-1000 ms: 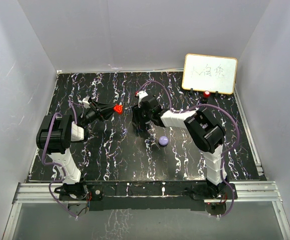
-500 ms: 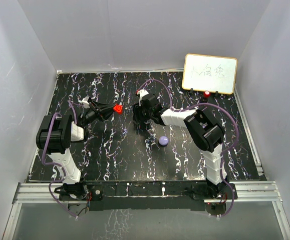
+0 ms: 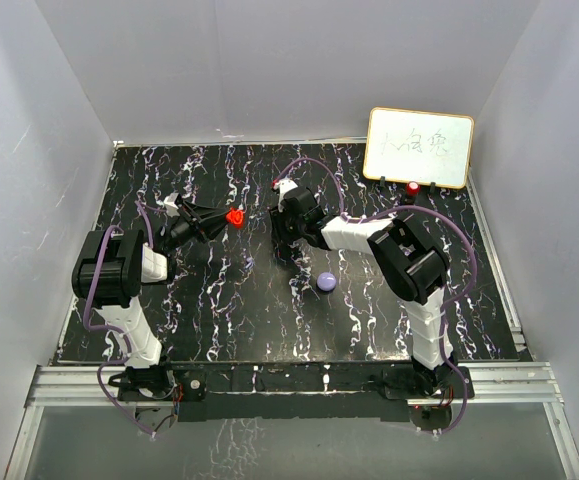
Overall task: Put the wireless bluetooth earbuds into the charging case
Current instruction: Pick up the earbud from the center of the board.
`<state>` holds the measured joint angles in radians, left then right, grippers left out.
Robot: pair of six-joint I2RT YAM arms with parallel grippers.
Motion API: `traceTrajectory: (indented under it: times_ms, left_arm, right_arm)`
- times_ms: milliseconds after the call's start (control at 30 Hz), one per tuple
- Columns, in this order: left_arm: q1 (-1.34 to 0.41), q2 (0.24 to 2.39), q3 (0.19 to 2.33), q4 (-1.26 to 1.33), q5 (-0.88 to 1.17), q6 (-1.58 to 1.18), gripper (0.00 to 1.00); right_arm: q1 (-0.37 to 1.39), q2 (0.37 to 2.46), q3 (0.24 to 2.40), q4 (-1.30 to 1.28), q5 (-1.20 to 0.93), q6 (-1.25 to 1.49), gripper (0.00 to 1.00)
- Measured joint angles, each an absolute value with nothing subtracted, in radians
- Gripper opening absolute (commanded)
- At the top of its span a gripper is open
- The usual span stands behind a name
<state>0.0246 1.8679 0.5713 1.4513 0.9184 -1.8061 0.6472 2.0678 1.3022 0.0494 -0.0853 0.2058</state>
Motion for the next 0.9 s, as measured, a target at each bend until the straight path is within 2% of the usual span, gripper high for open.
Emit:
traceTrajectory:
  times_ms: [900]
  left_arm:
    - [0.025,1.868,0.561,1.451,0.921,-1.806,0.0]
  right_arm:
    - [0.647,2.068,1.347,0.017,-0.078,0.18,0.26]
